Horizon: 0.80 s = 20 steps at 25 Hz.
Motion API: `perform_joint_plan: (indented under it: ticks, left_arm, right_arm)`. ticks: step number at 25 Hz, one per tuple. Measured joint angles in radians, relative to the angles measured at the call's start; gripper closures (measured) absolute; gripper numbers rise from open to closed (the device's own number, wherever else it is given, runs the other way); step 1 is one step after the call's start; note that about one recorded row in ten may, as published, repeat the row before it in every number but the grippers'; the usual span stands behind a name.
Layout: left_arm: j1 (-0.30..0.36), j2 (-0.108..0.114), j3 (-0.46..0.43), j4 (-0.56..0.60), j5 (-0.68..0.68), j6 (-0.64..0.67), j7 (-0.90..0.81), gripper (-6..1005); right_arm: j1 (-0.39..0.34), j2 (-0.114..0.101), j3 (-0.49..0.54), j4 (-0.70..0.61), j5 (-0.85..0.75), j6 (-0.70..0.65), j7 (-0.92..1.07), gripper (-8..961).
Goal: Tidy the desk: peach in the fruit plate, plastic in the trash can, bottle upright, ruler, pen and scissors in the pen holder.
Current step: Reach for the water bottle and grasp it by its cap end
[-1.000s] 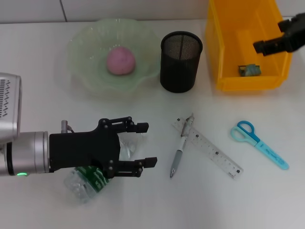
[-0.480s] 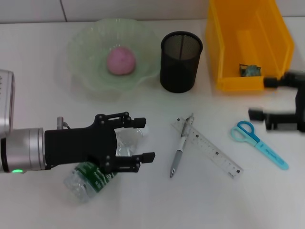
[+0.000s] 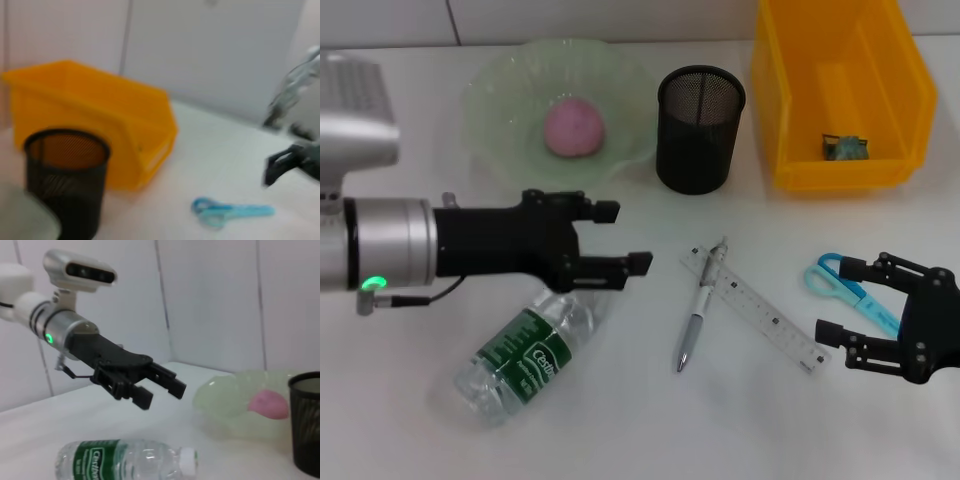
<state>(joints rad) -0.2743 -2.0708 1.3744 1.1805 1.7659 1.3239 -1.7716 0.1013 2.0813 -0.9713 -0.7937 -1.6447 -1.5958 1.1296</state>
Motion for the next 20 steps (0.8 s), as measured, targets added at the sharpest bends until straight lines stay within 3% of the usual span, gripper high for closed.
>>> perform_joint_plan:
  ticks: [2,3,4,6,8,9,11,13,20]
  left_arm:
    - [0.019,0.0,0.06,0.118,0.093,-0.058,-0.166,237]
    - [0.025,-0.001,0.126,0.222,0.221,-0.102,-0.347,242]
    - [0.025,-0.001,0.126,0.222,0.221,-0.102,-0.347,247]
    - [0.016,-0.001,0.188,0.29,0.352,-0.122,-0.51,257]
    - [-0.036,-0.002,0.302,0.334,0.562,-0.137,-0.744,268]
    - [-0.036,-0.002,0.302,0.334,0.562,-0.137,-0.744,273]
    - [-0.095,-0.005,0.398,0.311,0.713,-0.151,-0.874,283]
    - [-0.129,-0.008,0.436,0.278,0.766,-0.164,-0.92,294]
    - [-0.177,-0.009,0.448,0.192,0.773,-0.209,-0.934,330]
  right_arm:
    - [0.007,-0.001,0.021,0.032,-0.001,0.001,-0.011,127]
    - [0.009,-0.001,0.033,0.044,-0.005,0.001,-0.014,127]
    - [0.009,-0.001,0.033,0.044,-0.005,0.001,-0.014,127]
    - [0.009,-0.001,0.037,0.047,-0.008,0.002,-0.015,127]
    - [0.011,-0.001,0.042,0.051,-0.013,0.01,-0.016,128]
    - [0.011,-0.001,0.042,0.051,-0.013,0.01,-0.016,128]
    - [0.018,-0.001,0.042,0.053,-0.021,0.015,-0.016,128]
    - [0.024,-0.001,0.043,0.056,-0.024,0.017,-0.016,128]
    - [0.031,-0.001,0.043,0.069,-0.025,0.026,-0.016,127]
